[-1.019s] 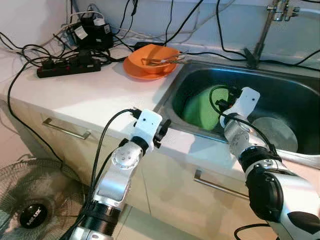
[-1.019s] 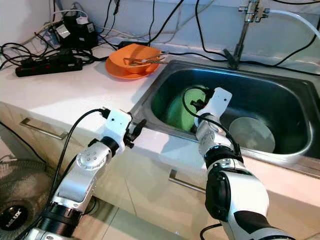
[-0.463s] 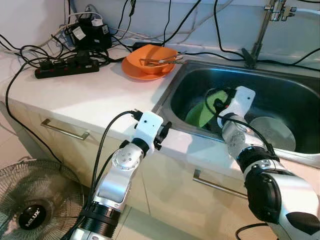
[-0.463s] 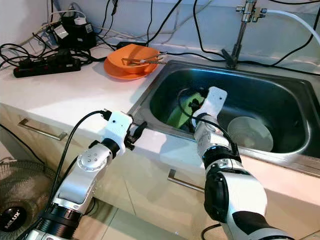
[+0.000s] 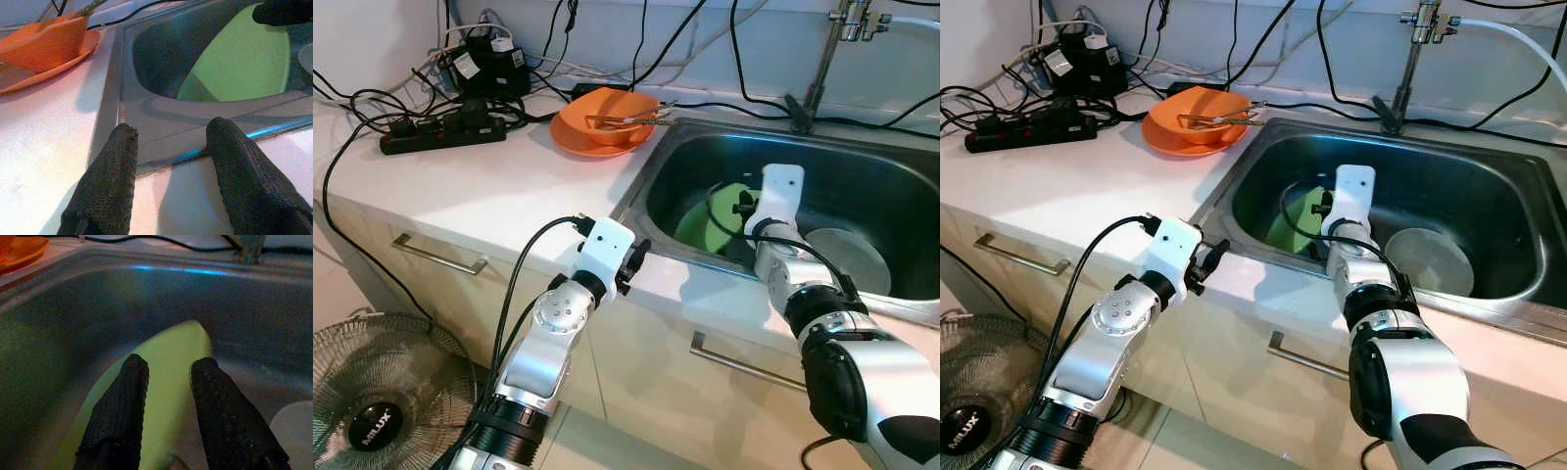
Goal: Kitchen organization
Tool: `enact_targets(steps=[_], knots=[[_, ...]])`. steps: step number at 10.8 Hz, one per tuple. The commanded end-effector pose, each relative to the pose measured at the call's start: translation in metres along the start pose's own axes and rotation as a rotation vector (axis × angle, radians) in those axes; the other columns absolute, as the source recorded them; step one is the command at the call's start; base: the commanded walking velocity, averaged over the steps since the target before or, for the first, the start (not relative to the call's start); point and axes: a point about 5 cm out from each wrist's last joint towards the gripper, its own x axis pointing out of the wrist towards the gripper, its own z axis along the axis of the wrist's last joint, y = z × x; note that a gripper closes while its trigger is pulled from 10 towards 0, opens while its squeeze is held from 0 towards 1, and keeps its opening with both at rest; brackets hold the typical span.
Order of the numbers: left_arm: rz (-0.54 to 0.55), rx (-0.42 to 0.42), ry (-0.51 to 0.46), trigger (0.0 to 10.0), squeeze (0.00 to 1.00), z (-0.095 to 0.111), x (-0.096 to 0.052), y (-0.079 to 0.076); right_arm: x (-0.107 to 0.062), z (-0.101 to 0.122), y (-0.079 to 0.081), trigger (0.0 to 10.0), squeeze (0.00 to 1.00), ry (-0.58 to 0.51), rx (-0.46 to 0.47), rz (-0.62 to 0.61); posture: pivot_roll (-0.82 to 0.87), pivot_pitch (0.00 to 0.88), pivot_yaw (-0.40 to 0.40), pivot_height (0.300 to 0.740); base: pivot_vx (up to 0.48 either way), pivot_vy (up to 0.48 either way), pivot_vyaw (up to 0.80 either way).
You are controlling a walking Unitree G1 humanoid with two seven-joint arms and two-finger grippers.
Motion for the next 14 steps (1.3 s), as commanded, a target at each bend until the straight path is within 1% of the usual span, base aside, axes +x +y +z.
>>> enact_targets(steps=[1, 4, 5, 6, 8, 9, 10, 11, 12, 14], knots=[[-0.031, 0.006, 0.043, 10.0, 0.00, -0.007, -0.001, -0.004, -0.001, -0.002, 0.000, 10.0, 0.00, -0.016, -0.057, 0.004, 0.16, 0.000, 0.053, 0.740, 0.000, 0.000, 0.00], [-0.030, 0.010, 0.050, 10.0, 0.00, -0.008, -0.001, -0.004, -0.002, -0.005, 0.001, 10.0, 0.00, -0.024, -0.166, 0.009, 0.16, 0.000, 0.052, 0.740, 0.000, 0.000, 0.00], [-0.025, 0.010, 0.045, 10.0, 0.00, -0.007, -0.001, -0.004, -0.002, -0.003, 0.002, 10.0, 0.00, -0.043, -0.146, 0.016, 0.16, 0.000, 0.050, 0.740, 0.000, 0.000, 0.00], [0.000, 0.017, 0.019, 10.0, 0.00, -0.004, -0.001, -0.001, -0.002, 0.005, 0.006, 10.0, 0.00, -0.092, -0.109, 0.038, 0.16, 0.000, 0.050, 0.740, 0.000, 0.000, 0.00], [0.137, 0.034, -0.101, 10.0, 0.00, 0.013, -0.001, 0.018, -0.006, 0.033, 0.018, 10.0, 0.00, -0.282, 0.012, 0.117, 0.16, 0.000, 0.048, 0.740, 0.000, 0.000, 0.00], [0.215, 0.054, -0.161, 10.0, 0.00, 0.022, -0.002, 0.030, -0.013, 0.049, 0.026, 10.0, 0.00, -0.406, 0.046, 0.177, 0.16, 0.002, 0.045, 0.740, 0.000, 0.000, 0.00], [0.274, 0.094, -0.202, 10.0, 0.00, 0.029, -0.003, 0.038, -0.020, 0.054, 0.029, 10.0, 0.00, -0.476, 0.064, 0.193, 0.16, 0.004, 0.045, 0.740, 0.000, 0.000, 0.00], [0.332, 0.085, -0.246, 10.0, 0.00, 0.034, -0.004, 0.046, -0.028, 0.051, 0.031, 10.0, 0.00, -0.518, 0.105, 0.192, 0.15, 0.007, 0.046, 0.740, 0.000, 0.000, 0.00], [0.367, 0.065, -0.277, 10.0, 0.00, 0.036, -0.005, 0.052, -0.037, 0.037, 0.034, 10.0, 0.00, -0.522, 0.131, 0.203, 0.15, 0.009, 0.047, 0.740, 0.000, 0.000, 0.00], [0.406, 0.059, -0.298, 10.0, 0.00, 0.036, -0.005, 0.060, -0.047, 0.016, 0.035, 10.0, 0.00, -0.487, 0.115, 0.216, 0.15, 0.015, 0.049, 0.740, 0.000, 0.000, 0.00]])
